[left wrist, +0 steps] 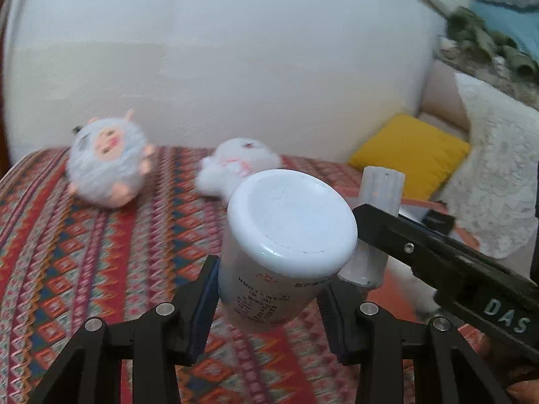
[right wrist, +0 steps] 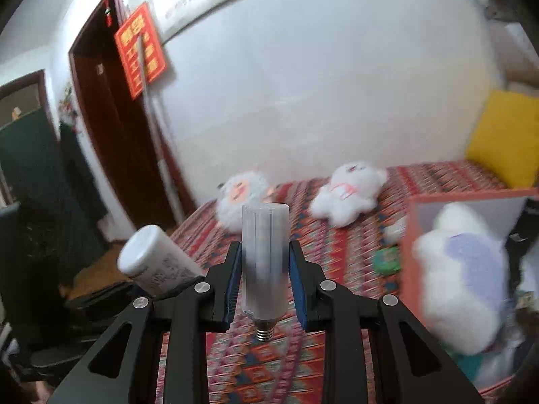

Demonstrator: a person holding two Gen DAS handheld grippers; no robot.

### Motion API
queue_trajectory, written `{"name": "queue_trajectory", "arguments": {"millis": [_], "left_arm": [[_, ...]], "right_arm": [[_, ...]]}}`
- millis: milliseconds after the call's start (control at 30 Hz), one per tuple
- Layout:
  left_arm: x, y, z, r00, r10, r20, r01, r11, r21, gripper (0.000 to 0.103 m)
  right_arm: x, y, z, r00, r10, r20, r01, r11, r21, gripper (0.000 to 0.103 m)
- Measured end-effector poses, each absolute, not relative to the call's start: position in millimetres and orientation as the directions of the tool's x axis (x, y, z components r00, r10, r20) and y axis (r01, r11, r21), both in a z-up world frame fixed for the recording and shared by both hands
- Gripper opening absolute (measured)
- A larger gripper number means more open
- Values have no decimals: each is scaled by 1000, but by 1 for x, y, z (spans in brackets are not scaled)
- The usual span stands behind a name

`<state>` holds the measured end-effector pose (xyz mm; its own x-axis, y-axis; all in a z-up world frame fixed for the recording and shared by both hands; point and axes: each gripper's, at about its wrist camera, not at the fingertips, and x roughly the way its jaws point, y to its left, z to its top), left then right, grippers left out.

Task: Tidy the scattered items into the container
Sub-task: 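Carry the pill bottle and screw post over the box and release both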

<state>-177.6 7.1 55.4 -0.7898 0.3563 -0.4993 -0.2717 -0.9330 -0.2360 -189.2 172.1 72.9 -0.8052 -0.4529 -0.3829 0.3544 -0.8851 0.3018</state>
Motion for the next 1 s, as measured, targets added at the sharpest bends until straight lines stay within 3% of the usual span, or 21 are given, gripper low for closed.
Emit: {"name": "queue_trajectory", "arguments": {"millis": [267,433,1000], "left_arm": [[-177,94,83,-756,455,-471,-423,-888,-178,47],[-183,146,90,-716,505,-482,-494,-854,-161,47],[-234,288,46,-567,563,-602,-617,-774,-142,48]], "right_arm": [[-169,268,102,-907,-299,-296,205,-929,308,29],[-162,324,107,-932,-210,-295,104,-936,337,29],[-202,428,63,-887,-66,-457,-124,-919,374,29]]}}
